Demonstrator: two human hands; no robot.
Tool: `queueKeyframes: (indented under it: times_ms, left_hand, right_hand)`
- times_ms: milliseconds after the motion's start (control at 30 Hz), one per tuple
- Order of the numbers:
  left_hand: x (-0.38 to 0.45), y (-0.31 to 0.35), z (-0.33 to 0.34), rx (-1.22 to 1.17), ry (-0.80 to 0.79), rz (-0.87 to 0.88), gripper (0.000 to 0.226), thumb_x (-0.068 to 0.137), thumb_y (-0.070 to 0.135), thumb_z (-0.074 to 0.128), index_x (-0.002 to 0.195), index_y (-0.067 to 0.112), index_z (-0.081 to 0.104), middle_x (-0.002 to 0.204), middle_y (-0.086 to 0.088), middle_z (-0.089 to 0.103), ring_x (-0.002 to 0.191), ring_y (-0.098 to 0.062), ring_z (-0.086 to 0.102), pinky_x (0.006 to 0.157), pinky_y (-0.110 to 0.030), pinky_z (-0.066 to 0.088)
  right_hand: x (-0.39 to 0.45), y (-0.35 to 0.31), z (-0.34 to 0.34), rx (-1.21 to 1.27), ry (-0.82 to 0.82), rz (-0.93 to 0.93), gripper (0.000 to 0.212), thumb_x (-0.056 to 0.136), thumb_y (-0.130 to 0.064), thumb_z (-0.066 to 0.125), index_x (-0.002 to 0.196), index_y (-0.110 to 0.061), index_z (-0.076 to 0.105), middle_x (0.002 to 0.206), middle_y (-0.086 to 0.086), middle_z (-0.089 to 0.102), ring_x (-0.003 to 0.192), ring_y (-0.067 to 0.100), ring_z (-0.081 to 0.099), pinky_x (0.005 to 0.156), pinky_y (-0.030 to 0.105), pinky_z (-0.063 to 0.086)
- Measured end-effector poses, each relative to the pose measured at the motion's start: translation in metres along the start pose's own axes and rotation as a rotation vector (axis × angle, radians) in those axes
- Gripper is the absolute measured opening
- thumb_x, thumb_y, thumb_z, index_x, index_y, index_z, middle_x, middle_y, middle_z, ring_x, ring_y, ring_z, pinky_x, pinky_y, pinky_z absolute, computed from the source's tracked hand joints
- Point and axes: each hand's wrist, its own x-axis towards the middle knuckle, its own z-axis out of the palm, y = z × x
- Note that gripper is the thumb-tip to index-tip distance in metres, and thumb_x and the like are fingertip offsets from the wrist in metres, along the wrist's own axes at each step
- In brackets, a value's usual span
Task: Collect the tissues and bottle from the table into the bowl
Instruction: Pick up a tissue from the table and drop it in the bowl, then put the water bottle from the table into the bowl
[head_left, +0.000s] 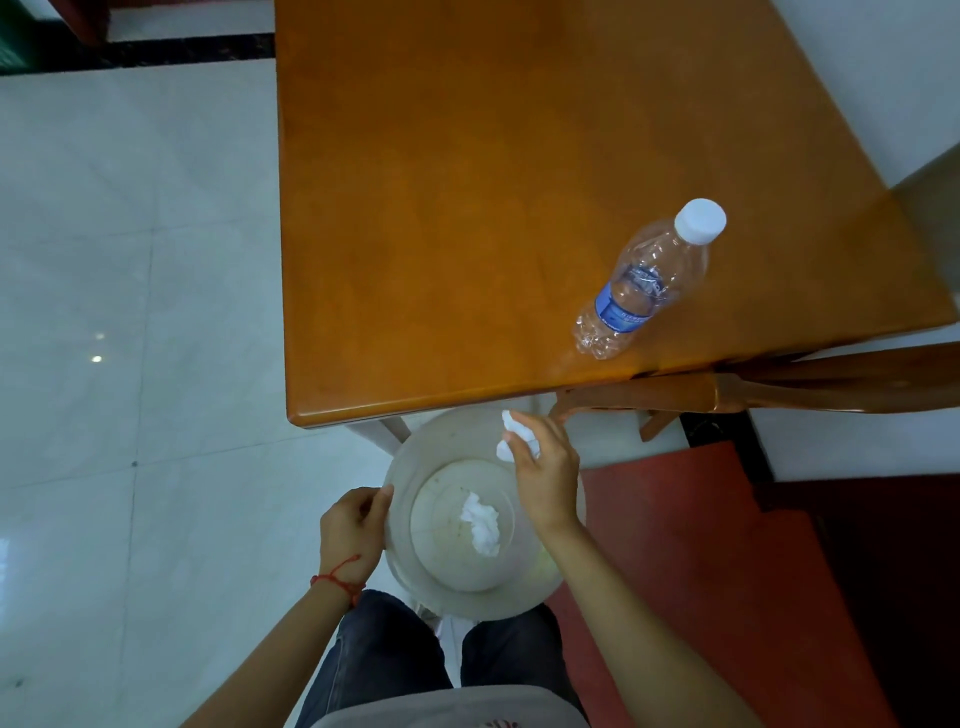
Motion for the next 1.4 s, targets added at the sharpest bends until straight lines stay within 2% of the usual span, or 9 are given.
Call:
queueKeyframes:
  times_ms: [67,233,333,467,667,800,900,1133,1400]
  left_hand:
    - [-0.002,0.002,0.002,-0.005,-0.001,0.002,0.031,0.090,0.024,0.048,0.083,0.000,0.068,0.076,-0.010,0.062,0.072,-0.027,0.055,0.072,-0.032,0.040]
    - [-0.008,0.007,0.005,-0.015,-0.012,0.021,0.033,0.090,0.025,0.048,0.080,0.000,0.067,0.073,-0.012,0.062,0.069,-0.028,0.055,0.071,-0.031,0.040]
    - [-0.011,0.009,0.007,-0.025,-0.028,0.031,0.030,0.090,0.024,0.048,0.078,0.003,0.066,0.074,-0.012,0.062,0.070,-0.028,0.055,0.072,-0.032,0.040]
    - [-0.013,0.015,0.010,-0.031,-0.044,0.056,0.028,0.090,0.025,0.048,0.072,0.009,0.062,0.071,-0.014,0.062,0.070,-0.030,0.055,0.071,-0.032,0.040]
    - [-0.017,0.026,0.013,-0.041,-0.040,0.091,0.029,0.090,0.025,0.048,0.068,0.012,0.061,0.060,-0.002,0.057,0.063,-0.025,0.053,0.059,-0.023,0.038]
    - [-0.019,0.035,0.013,-0.051,-0.025,0.102,0.029,0.091,0.023,0.048,0.073,0.005,0.063,0.068,-0.011,0.059,0.065,-0.028,0.053,0.070,-0.030,0.039]
    - [-0.019,0.039,0.015,-0.042,-0.014,0.111,0.031,0.091,0.023,0.048,0.081,0.000,0.066,0.074,-0.013,0.060,0.068,-0.028,0.053,0.073,-0.032,0.041]
    - [-0.018,0.043,0.017,-0.022,-0.003,0.101,0.034,0.091,0.025,0.047,0.086,-0.002,0.067,0.078,-0.011,0.061,0.072,-0.030,0.055,0.079,-0.038,0.045]
    - [-0.018,0.044,0.018,-0.021,0.006,0.085,0.034,0.091,0.026,0.047,0.089,-0.002,0.067,0.080,-0.012,0.062,0.074,-0.031,0.057,0.082,-0.041,0.047]
  right_hand:
    - [-0.016,0.005,-0.003,-0.022,-0.049,0.042,0.024,0.083,-0.003,0.061,0.107,-0.007,0.064,0.103,-0.002,0.062,0.101,0.018,0.056,0.084,-0.001,0.033]
    - [-0.034,0.008,-0.012,-0.068,-0.184,0.154,0.037,0.082,-0.012,0.065,0.118,-0.010,0.058,0.118,0.008,0.063,0.114,0.020,0.053,0.093,0.019,0.035]
    - [-0.034,0.004,-0.024,-0.097,-0.181,0.120,0.047,0.079,-0.018,0.070,0.122,-0.009,0.055,0.125,0.008,0.059,0.119,0.018,0.049,0.097,0.020,0.034]
    - [-0.025,-0.014,-0.051,-0.060,-0.036,0.046,0.046,0.080,-0.015,0.068,0.123,-0.009,0.053,0.127,0.009,0.056,0.116,0.008,0.044,0.100,0.024,0.037]
    - [0.014,-0.058,-0.096,0.063,0.337,-0.152,0.050,0.077,-0.023,0.071,0.121,-0.008,0.054,0.123,-0.002,0.052,0.116,0.001,0.045,0.097,0.003,0.033]
    - [0.040,-0.082,-0.116,0.100,0.453,-0.211,0.057,0.076,-0.018,0.072,0.127,-0.009,0.047,0.133,0.002,0.047,0.125,0.014,0.045,0.104,0.018,0.037]
    - [0.059,-0.091,-0.124,0.120,0.429,-0.156,0.064,0.078,-0.020,0.071,0.133,-0.012,0.040,0.142,0.008,0.042,0.132,0.018,0.038,0.108,0.028,0.034]
    - [0.095,-0.092,-0.126,0.099,0.292,-0.014,0.079,0.076,-0.024,0.072,0.140,-0.018,0.026,0.150,0.006,0.031,0.138,0.020,0.027,0.106,0.030,0.029]
    - [0.098,-0.094,-0.128,0.079,0.265,0.005,0.065,0.076,-0.026,0.072,0.132,-0.016,0.041,0.135,0.005,0.049,0.125,0.018,0.045,0.098,0.030,0.041]
